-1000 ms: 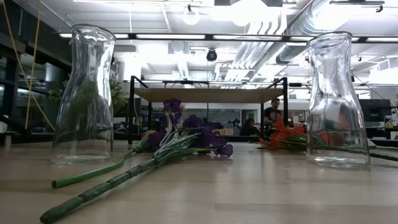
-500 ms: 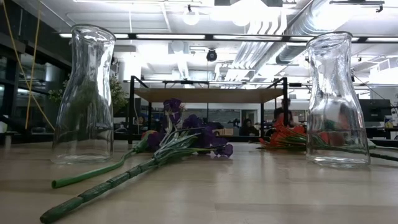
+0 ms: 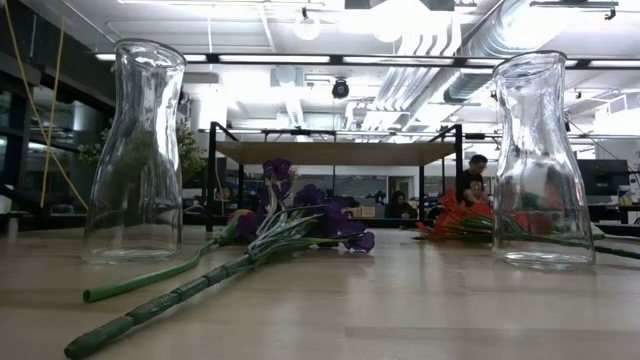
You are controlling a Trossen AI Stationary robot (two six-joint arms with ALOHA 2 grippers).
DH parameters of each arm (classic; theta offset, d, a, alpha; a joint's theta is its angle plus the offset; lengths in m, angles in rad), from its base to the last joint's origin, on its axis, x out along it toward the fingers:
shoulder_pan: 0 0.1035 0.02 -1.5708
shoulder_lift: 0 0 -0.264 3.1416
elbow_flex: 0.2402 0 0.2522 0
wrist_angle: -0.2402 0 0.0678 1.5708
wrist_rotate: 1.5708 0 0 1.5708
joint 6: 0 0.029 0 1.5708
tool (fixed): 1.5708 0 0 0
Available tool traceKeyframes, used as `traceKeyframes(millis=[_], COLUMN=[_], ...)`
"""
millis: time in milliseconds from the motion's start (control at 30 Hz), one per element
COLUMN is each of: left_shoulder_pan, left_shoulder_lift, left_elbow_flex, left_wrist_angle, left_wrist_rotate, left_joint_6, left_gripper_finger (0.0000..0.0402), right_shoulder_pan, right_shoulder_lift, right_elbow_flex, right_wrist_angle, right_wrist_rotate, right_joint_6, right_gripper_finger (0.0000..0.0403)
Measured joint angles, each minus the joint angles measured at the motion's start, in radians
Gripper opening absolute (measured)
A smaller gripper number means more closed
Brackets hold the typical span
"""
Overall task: Pick and place flowers into a vace then onto a shelf
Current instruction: Put the blue flowers into the right transparent vase
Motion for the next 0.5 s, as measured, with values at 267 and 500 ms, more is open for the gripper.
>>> traceKeyframes(millis=[267, 500], left_shoulder_pan=[0.0, 0.0], left_shoulder_lift=[0.011, 0.013], left_elbow_flex=[0.0, 0.0], left_wrist_angle=[0.005, 0.003], left_wrist_rotate=[-0.01, -0.009], left_joint_6=[-0.003, -0.003], left_gripper_finger=[0.0039, 0.0039], right_shoulder_pan=[0.0, 0.0], right_shoulder_lift=[0.0, 0.0], right_elbow_flex=[0.0, 0.0], right_wrist_angle=[-0.022, -0.023], right_wrist_rotate=[-0.007, -0.007], right_joint_6=[0.001, 0.001], right_gripper_finger=[0.0303, 0.0298])
